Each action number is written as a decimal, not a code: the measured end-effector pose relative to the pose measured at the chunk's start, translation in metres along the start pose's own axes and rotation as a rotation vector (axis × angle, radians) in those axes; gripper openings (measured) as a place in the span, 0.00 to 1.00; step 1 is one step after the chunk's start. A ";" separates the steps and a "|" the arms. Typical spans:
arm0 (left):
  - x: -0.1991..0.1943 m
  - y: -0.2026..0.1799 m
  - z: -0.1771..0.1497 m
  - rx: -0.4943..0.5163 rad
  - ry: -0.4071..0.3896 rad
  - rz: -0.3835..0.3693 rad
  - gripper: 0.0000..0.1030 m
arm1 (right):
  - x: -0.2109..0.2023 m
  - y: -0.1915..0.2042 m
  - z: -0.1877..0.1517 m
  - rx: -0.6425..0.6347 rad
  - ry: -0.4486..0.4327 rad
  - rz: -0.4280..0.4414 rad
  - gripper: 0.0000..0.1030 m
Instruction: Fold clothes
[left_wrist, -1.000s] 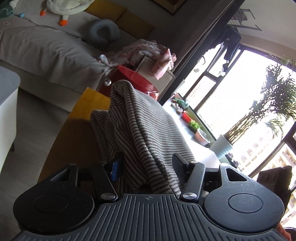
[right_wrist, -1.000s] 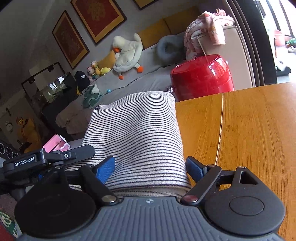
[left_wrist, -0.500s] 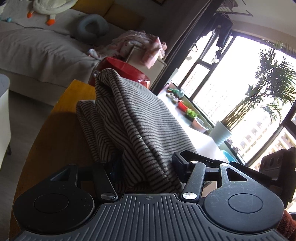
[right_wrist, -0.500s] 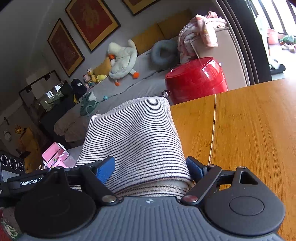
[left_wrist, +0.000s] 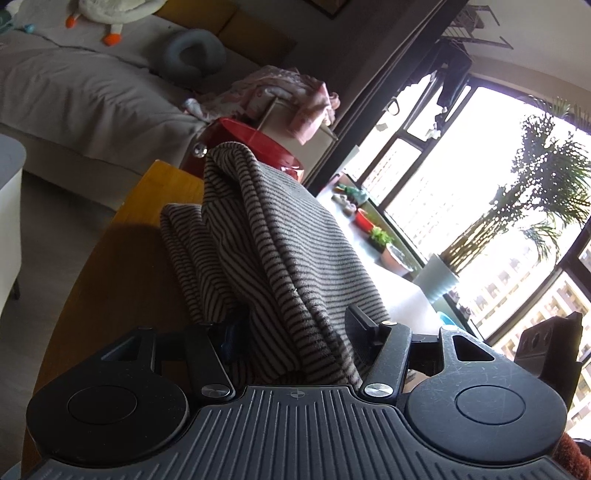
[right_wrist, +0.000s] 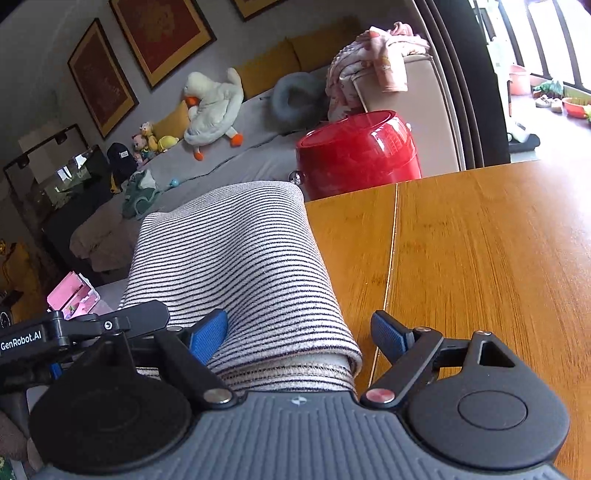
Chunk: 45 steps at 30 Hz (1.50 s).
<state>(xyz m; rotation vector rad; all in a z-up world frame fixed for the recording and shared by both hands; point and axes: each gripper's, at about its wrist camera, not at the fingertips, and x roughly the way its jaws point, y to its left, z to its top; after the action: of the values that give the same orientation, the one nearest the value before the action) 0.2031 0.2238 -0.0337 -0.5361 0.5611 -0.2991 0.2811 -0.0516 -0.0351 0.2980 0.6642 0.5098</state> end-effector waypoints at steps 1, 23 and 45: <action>-0.001 0.001 0.001 -0.006 -0.004 -0.001 0.60 | -0.001 -0.002 0.001 -0.003 0.005 0.014 0.82; 0.012 0.000 -0.003 0.040 0.014 -0.014 0.59 | 0.024 0.003 0.051 -0.050 0.069 0.154 0.67; -0.058 -0.081 -0.067 0.147 -0.069 0.305 0.99 | -0.080 -0.011 -0.020 -0.132 -0.005 -0.028 1.00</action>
<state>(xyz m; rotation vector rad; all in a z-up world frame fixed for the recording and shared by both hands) 0.1074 0.1543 -0.0117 -0.3116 0.5405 -0.0314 0.2180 -0.1019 -0.0136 0.1654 0.6256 0.5234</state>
